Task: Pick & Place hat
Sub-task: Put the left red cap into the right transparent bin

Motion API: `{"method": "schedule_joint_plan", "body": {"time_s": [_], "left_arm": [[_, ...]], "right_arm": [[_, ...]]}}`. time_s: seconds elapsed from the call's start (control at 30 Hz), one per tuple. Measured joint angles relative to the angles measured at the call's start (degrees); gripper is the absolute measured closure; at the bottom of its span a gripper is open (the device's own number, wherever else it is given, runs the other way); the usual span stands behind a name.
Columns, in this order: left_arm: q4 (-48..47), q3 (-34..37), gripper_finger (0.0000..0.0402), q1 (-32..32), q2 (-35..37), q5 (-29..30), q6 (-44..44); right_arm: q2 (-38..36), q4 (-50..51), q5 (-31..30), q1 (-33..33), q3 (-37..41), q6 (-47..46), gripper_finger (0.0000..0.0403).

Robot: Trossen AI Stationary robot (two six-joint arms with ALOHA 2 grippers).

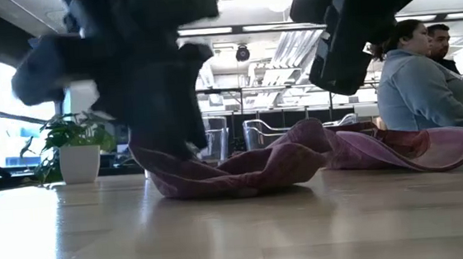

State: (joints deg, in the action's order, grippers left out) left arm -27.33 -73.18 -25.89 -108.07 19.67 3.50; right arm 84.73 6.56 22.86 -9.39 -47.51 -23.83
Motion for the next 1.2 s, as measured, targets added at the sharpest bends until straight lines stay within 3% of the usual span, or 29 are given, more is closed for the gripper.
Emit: {"method": "schedule_joint_plan", "body": {"time_s": [0.13,0.27,0.43,0.6,0.77,1.0,1.2], "left_arm": [[-3.70,-4.75,0.0387,0.00,0.00,-0.01,-3.01],[-5.43,-8.51,0.0384,0.01,0.02,0.33,-6.57],[-13.27,-10.91,0.0397,0.02,0.02,-1.59,-14.39],[-16.91,-11.16,0.0396,0.00,0.02,-5.33,-21.51],[-16.13,-11.18,0.0400,0.00,0.02,-6.96,-25.25],[-16.13,-11.19,0.0400,0.02,0.02,-8.07,-30.84],[-14.69,-11.18,0.0378,0.49,0.04,-11.46,-33.79]], "right_arm": [[0.00,-0.47,-0.09,-1.07,0.00,8.90,0.0267],[0.00,-0.38,-1.29,-1.66,0.00,17.09,0.0240],[0.81,-0.95,-7.46,-2.98,0.00,27.94,0.0191],[6.26,-5.11,-10.20,-5.59,0.00,38.60,0.0172],[11.18,-8.23,-20.12,-7.65,0.00,46.12,0.0180],[17.76,-15.29,-25.50,-8.72,0.00,48.63,0.0212],[20.17,-17.16,-31.15,-9.63,-0.04,47.59,0.0273]]}}
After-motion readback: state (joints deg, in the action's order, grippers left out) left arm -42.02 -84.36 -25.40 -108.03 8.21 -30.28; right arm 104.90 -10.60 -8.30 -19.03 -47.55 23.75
